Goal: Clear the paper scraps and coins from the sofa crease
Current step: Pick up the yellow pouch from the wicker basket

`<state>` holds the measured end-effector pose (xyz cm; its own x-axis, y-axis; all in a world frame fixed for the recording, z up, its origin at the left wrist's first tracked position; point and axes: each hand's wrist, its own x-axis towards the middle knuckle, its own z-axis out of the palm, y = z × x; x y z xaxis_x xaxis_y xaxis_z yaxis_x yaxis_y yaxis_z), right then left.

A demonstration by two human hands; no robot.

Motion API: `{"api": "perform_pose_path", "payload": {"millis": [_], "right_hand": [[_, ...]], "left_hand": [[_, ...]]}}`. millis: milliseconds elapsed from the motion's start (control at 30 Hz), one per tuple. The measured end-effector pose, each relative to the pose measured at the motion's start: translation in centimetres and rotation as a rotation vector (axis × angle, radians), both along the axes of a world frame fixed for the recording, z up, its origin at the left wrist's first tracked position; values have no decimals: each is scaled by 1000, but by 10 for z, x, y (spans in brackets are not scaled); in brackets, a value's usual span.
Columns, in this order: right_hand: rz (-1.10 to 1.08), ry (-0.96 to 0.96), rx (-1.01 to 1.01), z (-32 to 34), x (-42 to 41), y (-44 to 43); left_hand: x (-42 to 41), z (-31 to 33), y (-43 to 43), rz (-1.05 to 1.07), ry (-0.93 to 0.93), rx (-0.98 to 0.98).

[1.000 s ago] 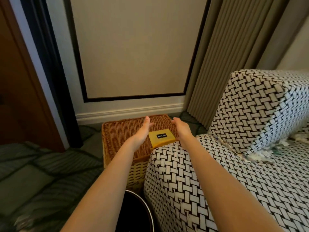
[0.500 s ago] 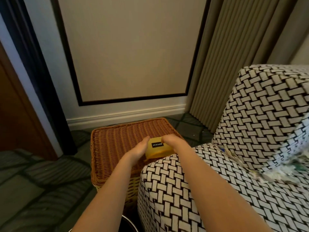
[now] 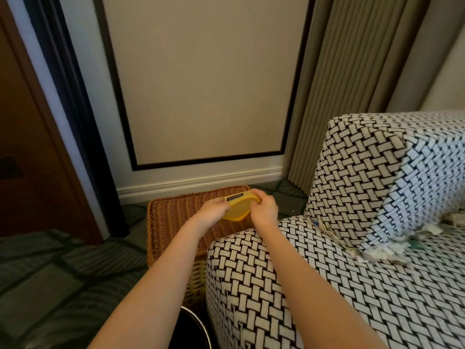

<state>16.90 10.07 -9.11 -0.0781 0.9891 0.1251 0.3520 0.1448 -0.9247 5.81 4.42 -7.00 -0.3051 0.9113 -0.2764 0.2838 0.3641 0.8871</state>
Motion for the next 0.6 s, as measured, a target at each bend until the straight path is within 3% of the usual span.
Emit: {"api": "perform_pose_path", "payload": {"millis": [167, 300, 467, 600], "right_hand": [[0, 236, -33, 7, 41, -25], [-35, 398, -134, 11, 74, -40], [137, 12, 28, 24, 112, -54], [255, -10, -23, 38, 143, -59]], "left_hand": [[14, 27, -24, -272, 321, -77], [37, 49, -26, -339, 488, -81], [94, 56, -26, -603, 684, -59], [126, 53, -22, -676, 758, -24]]}}
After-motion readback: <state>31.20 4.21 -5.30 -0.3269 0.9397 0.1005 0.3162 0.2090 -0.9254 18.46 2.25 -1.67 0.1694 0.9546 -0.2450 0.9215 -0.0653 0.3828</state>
